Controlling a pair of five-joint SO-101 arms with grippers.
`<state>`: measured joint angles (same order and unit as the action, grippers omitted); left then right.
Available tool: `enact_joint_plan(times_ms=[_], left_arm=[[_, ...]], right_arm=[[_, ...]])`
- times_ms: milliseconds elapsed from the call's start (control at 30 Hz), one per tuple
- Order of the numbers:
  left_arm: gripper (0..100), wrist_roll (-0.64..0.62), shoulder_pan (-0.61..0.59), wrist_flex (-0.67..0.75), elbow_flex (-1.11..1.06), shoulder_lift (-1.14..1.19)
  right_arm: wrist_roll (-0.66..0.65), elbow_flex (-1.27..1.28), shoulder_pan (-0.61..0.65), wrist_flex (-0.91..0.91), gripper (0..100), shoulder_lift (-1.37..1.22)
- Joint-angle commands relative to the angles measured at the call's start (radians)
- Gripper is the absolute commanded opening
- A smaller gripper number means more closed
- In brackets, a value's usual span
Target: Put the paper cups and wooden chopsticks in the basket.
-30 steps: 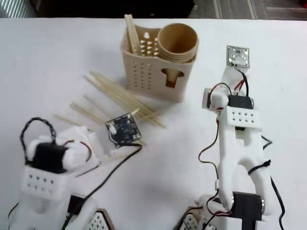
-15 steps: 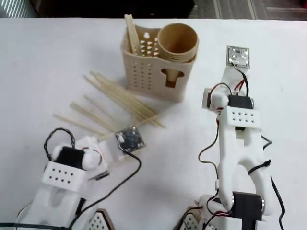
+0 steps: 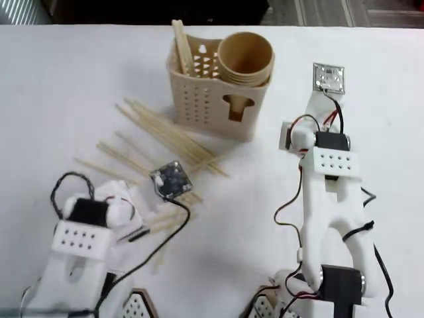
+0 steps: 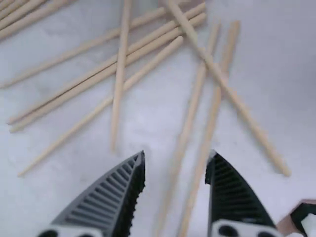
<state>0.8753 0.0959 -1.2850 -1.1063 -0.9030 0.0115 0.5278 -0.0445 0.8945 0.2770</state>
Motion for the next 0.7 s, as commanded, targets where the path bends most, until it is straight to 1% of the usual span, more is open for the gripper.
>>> enact_joint_plan(times_ms=[0, 67, 200, 333, 400, 467, 500, 667], left_arm=[[21, -0.058, 0.047, 0.003, 0.115, 0.188], [21, -0.086, 0.058, 0.002, 0.180, 0.309], [20, -0.091, 0.079, 0.003, 0.273, 0.532], [15, -0.078, 0.104, 0.011, 0.322, 0.700], [14, -0.051, 0.124, 0.011, 0.330, 0.760], [14, -0.054, 0.140, 0.029, 0.330, 0.803], [14, -0.064, 0.143, 0.049, 0.327, 0.820], [14, -0.140, 0.143, 0.063, 0.344, 0.848]], right_arm=[[0.006, -0.005, -0.008, -0.015, 2.1, 0.042], [0.006, -0.005, -0.008, -0.015, 2.1, 0.042], [0.006, -0.005, -0.010, -0.015, 2.1, 0.042], [0.006, -0.005, -0.010, -0.015, 2.1, 0.042], [0.006, -0.005, -0.010, -0.015, 2.1, 0.042], [0.006, -0.005, -0.010, -0.015, 2.1, 0.042], [0.006, -0.005, -0.010, -0.015, 2.1, 0.042], [0.006, -0.005, -0.010, -0.015, 2.1, 0.042]])
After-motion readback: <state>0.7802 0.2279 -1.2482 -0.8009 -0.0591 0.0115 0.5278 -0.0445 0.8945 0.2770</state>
